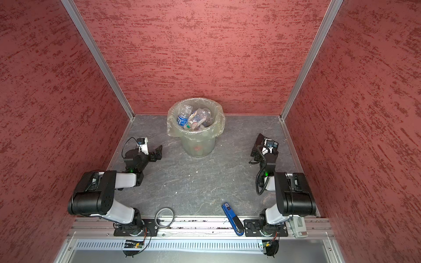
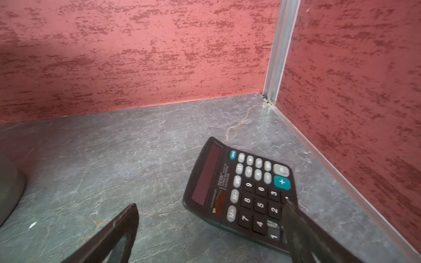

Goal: Throw the plastic bottles in the bin

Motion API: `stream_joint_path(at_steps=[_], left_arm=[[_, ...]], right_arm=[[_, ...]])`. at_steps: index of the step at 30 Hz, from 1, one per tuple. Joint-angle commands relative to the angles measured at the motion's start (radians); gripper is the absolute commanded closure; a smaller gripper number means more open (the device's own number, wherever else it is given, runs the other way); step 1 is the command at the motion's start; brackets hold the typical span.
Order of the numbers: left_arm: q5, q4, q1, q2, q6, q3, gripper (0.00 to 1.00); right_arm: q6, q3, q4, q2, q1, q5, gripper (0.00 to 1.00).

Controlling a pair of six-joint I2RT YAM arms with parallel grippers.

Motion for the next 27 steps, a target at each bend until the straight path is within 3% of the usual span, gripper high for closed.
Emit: stream_joint_path(at_steps=[1,27], left_arm=[[0.074,0.044,0.005,0.003,0.028,-0.014,0.01],[0.076,0.042,0.006,0.003,0.029,-0.013,0.01]], right_arm=[[0.004,-0.016,0.061,0.007,-0.005,-0.053,0.02],[-0.002,-0.035,0.104,0.014,-0.005,-0.055,0.01]])
